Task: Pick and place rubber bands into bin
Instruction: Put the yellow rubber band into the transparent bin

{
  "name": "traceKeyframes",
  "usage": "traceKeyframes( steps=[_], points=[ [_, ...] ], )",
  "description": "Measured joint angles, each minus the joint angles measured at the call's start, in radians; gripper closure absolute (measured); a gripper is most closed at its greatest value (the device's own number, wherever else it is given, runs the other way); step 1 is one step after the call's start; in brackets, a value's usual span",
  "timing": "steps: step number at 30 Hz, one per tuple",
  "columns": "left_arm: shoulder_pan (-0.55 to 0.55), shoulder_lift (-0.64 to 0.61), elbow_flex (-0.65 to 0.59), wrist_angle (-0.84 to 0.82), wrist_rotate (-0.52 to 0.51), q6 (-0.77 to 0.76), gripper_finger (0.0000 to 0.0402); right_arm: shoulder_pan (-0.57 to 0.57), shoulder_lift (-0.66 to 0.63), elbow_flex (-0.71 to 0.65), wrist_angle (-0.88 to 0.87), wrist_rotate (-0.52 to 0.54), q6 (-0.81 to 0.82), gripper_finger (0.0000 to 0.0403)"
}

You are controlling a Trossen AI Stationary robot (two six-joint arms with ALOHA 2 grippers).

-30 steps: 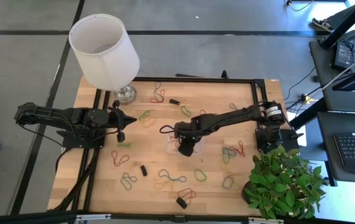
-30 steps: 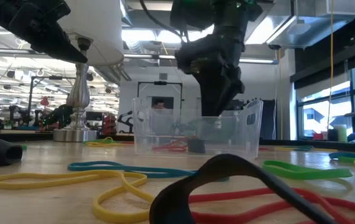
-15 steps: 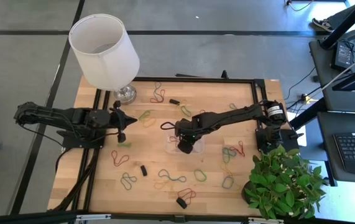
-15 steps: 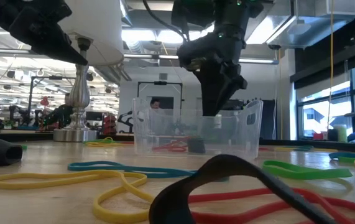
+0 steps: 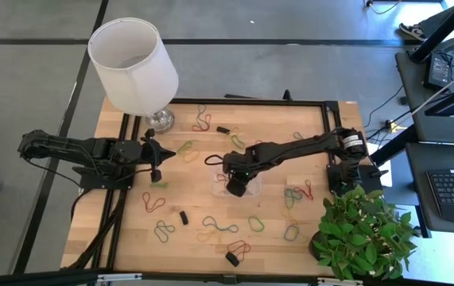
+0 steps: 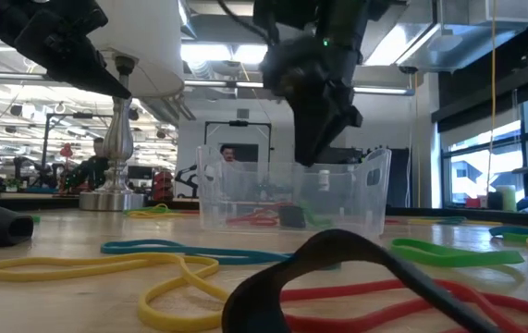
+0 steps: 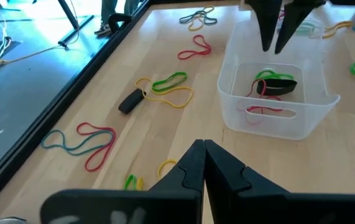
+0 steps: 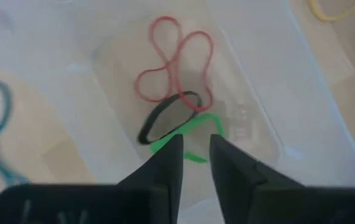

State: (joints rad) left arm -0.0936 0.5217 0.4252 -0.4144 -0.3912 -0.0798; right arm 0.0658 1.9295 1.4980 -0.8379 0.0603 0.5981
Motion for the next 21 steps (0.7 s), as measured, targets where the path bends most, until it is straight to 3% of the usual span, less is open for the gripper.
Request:
traceKeyframes(
  steps=[5,8,14,21],
  points=[
    [0.0,0.0,0.0,0.022,0.002,0.012,0.04,0.003,-0.039,0.021,-0.082,0.056,-0.031,0.032],
    [0.0,0.002,0.001,0.072,0.056,0.013,0.04,0.021,-0.113,-0.032,-0.108,0.109,-0.063,0.032],
    [-0.013,0.067,0.061,0.048,0.097,0.019,0.04,0.038,-0.382,-0.304,0.006,0.133,-0.002,0.0334],
    [-0.056,0.264,0.179,0.042,0.098,0.04,0.0399,0.039,-0.781,-0.633,0.227,0.134,0.03,0.0371]
  ],
)
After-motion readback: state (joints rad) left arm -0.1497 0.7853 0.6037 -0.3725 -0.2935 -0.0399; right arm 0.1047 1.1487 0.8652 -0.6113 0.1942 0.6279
